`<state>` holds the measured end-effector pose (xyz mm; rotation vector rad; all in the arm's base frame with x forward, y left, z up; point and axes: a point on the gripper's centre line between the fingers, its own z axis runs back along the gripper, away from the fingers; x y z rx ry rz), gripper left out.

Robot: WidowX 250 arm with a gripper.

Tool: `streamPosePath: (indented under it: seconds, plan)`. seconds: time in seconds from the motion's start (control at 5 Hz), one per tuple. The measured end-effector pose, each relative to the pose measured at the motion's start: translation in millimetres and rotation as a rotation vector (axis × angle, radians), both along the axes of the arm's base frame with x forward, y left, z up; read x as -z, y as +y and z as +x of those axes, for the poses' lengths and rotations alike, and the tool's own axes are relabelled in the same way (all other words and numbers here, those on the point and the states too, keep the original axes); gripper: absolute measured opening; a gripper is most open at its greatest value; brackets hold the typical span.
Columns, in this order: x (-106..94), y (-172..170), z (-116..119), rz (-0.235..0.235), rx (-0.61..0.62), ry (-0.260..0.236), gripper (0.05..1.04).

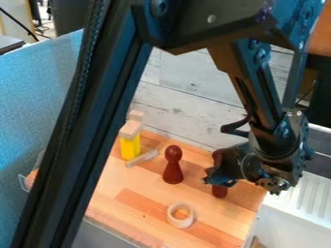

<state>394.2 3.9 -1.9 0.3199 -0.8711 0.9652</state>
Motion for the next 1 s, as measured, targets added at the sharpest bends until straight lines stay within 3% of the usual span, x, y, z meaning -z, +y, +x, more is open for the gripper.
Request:
streamPosePath:
  seconds: [0.4, 0.6, 0.8, 1.0]
  plan:
    - [8.3, -3.0, 2.5, -0.009, 0.041, -0.033, 0.54]
    - [9.7, -4.2, 2.2, -0.023, 0.04, -0.034, 0.62]
    - [11.6, -5.0, 0.9, -0.043, 0.032, -0.03, 0.891]
    - [1.8, 0.1, -1.1, -0.054, 0.022, -0.051, 1.009]
